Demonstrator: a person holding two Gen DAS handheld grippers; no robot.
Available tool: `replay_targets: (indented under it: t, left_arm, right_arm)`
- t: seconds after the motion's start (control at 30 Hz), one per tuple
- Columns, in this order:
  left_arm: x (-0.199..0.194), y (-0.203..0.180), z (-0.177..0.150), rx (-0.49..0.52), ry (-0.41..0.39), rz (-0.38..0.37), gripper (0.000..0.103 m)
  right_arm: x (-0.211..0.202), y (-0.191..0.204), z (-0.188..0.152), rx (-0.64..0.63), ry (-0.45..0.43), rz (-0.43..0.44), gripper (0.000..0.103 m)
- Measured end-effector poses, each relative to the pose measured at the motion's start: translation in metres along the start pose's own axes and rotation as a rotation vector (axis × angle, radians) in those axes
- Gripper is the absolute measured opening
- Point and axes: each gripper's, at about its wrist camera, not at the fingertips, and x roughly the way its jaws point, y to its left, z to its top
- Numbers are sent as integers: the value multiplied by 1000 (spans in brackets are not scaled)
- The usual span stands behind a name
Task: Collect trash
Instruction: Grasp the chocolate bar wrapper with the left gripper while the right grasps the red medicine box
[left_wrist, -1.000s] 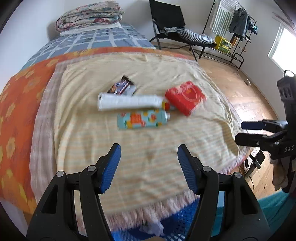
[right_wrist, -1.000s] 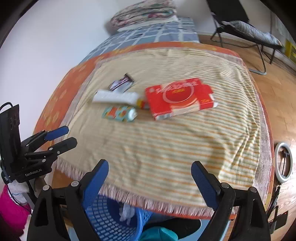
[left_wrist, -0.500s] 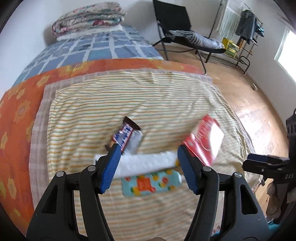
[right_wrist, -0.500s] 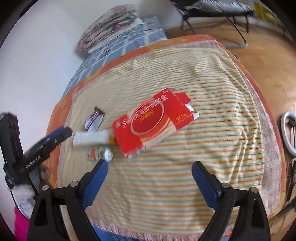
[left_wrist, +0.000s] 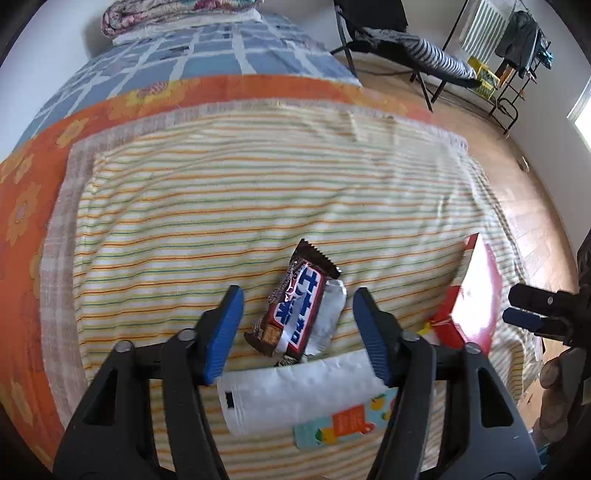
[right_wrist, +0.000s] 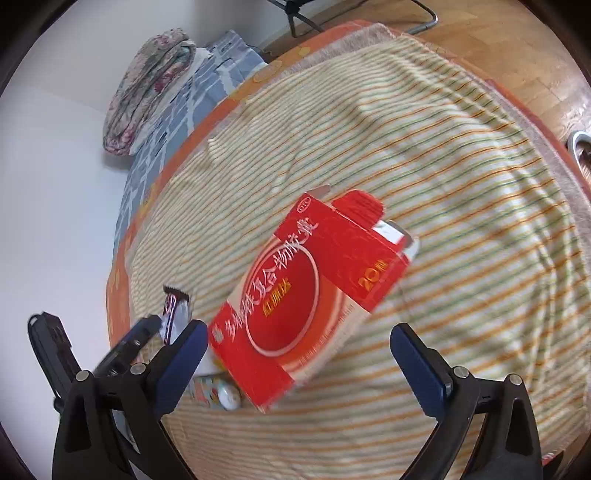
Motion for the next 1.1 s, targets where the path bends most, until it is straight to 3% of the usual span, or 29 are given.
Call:
replay_targets:
  t: [0.13, 0.23, 0.3, 0.57, 0.73, 0.83, 1.03, 1.1]
  left_arm:
    - [14, 2, -4, 1, 33, -24, 33]
    - [20, -5, -9, 39, 29, -11, 29]
    - [20, -9, -12, 61, 21, -11, 17]
    - [19, -27, -23, 118, 12, -37, 15]
    - [21, -31, -25, 122, 6, -36, 15]
    - [20, -32, -25, 133, 4, -30, 15]
    - [20, -32, -26, 133, 2, -24, 14]
    - [20, -32, -25, 134, 2, -25, 14]
  right_arm:
    - [14, 8, 8, 2, -1, -24, 100]
    - [20, 14, 15, -14, -16, -70, 103]
    - [26, 20, 21, -17, -24, -98, 103]
    - [44, 30, 30, -54, -11, -129, 103]
    - [36, 14, 31, 17, -41, -54, 103]
    - [27, 3, 33, 73, -64, 16, 89]
    - [21, 1, 37, 49, -77, 105, 66]
    - [21, -1, 36, 66, -82, 130, 52]
